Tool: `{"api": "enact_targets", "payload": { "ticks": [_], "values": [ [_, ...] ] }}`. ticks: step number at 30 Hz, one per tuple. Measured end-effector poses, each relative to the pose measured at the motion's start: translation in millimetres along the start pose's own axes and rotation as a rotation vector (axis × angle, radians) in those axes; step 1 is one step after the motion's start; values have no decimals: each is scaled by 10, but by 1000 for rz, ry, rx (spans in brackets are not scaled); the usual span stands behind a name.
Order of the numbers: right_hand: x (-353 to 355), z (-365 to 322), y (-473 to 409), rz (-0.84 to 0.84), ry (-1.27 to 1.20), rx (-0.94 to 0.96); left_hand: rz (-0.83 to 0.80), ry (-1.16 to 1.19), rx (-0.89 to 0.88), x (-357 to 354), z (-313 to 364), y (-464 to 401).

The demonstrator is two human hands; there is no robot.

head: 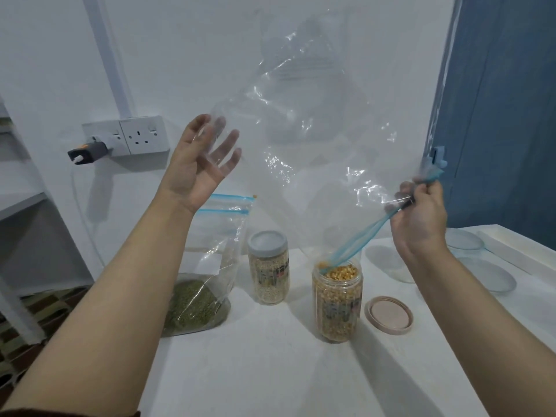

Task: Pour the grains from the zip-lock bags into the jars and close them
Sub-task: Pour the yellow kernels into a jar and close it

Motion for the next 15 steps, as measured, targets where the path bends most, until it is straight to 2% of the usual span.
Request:
{"api": "enact_targets", "payload": {
  "ticks": [7,15],
  "values": [
    [-20,6,-1,-13,-2,-5,-33,6,9,29,16,-30],
    [-10,-29,44,-53,92,-35,1,21,57,78,-18,4]
  ]
}}
Point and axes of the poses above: each hand's wrist, its own y-axis away from the middle knuckle, its own x-axis out of the back of the hand, z = x × y, the point moved 4 cm from there along -y, towards the middle knuckle, and after that the axes turned 3 degrees about x, right-handed, at the moved point
